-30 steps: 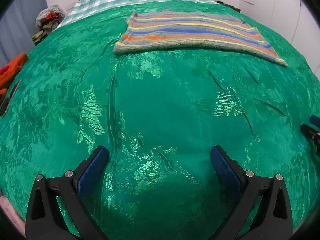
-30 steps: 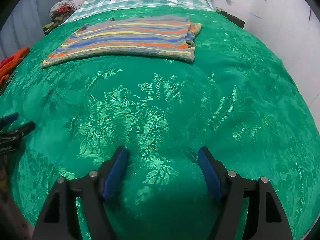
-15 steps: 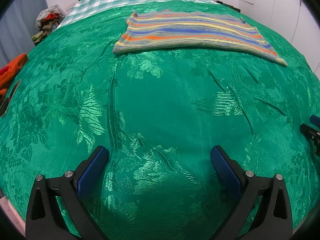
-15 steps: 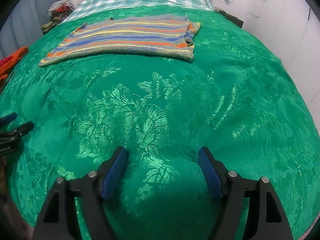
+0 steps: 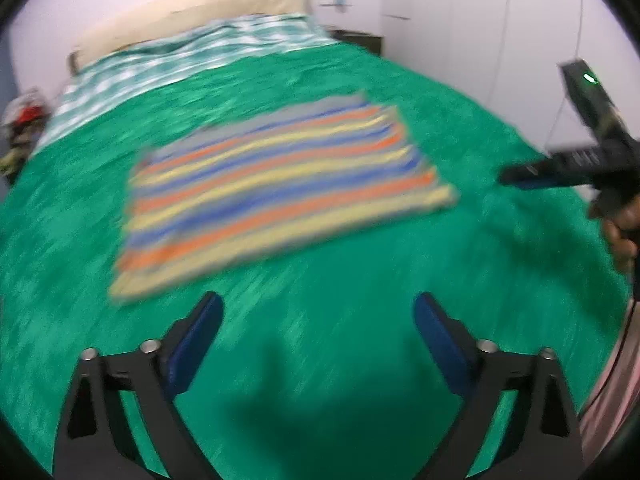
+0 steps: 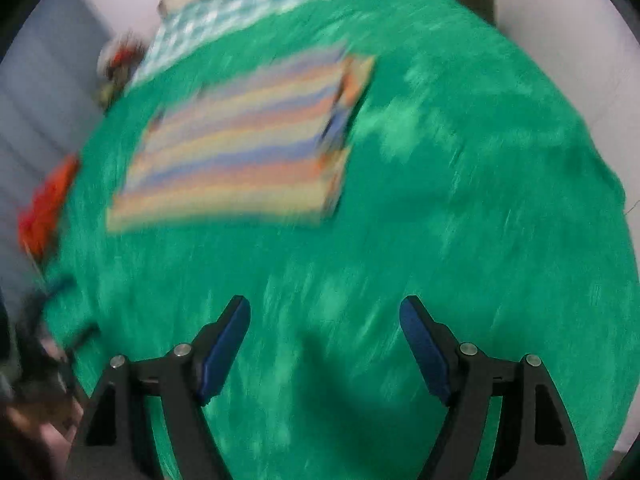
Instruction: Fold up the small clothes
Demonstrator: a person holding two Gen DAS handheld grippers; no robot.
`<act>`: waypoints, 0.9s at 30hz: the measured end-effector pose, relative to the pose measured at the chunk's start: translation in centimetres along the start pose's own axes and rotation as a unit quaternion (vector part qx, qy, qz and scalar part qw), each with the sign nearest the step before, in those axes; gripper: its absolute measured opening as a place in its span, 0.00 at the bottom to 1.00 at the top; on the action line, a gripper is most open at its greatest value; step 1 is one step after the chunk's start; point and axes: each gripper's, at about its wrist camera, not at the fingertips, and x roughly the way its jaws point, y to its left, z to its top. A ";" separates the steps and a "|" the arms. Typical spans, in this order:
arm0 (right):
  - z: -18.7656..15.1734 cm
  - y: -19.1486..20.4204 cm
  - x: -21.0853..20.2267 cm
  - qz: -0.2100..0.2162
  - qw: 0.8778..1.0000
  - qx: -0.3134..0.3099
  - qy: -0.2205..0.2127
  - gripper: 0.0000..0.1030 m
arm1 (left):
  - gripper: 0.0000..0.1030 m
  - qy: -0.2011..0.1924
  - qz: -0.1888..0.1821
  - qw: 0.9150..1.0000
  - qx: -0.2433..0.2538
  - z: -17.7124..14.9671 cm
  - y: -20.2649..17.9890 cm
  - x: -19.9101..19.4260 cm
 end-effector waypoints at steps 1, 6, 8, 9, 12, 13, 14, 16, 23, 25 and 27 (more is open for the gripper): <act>2.2 -1.5 0.0 0.022 0.999 0.022 -0.012 0.74 | 0.79 0.002 -0.016 1.000 0.010 1.7 -1.3 2.0; 11.0 -6.0 3.2 0.111 0.991 0.069 -0.015 0.74 | 0.78 0.031 -0.049 0.994 0.090 5.6 -7.8 11.3; 13.5 -7.1 5.6 0.150 0.985 0.086 0.007 0.74 | 0.86 0.044 -0.031 0.991 0.126 5.9 -9.9 13.8; 14.3 -7.5 6.6 0.158 0.983 0.091 0.016 0.74 | 0.96 0.036 -0.009 0.988 0.151 5.8 -11.2 14.9; 16.9 -8.0 10.2 0.175 0.979 0.092 0.049 0.74 | 0.79 0.010 -0.007 0.989 0.149 6.1 -11.8 15.4; 17.8 -7.9 11.4 0.178 0.979 0.086 0.058 0.74 | 0.66 0.013 -0.020 0.991 0.128 6.4 -11.5 15.7; 18.5 -7.8 12.3 0.181 0.978 0.081 0.062 0.74 | 0.38 0.012 -0.019 0.992 0.121 6.5 -11.4 15.8; 20.5 -7.0 14.1 0.193 0.976 0.073 0.066 0.74 | 0.08 0.004 0.008 0.993 0.119 6.6 -11.6 15.8; 24.6 -2.2 15.8 0.129 0.988 0.029 0.079 0.10 | 0.06 -0.040 -0.041 0.998 0.017 6.8 -6.6 11.0; 24.9 -0.9 14.1 0.133 0.989 0.022 0.061 0.10 | 0.06 -0.058 -0.050 0.997 -0.027 6.8 -4.0 8.4; 25.0 1.3 12.1 0.150 0.988 0.011 0.045 0.10 | 0.06 -0.073 -0.055 0.993 -0.081 6.5 -0.5 5.6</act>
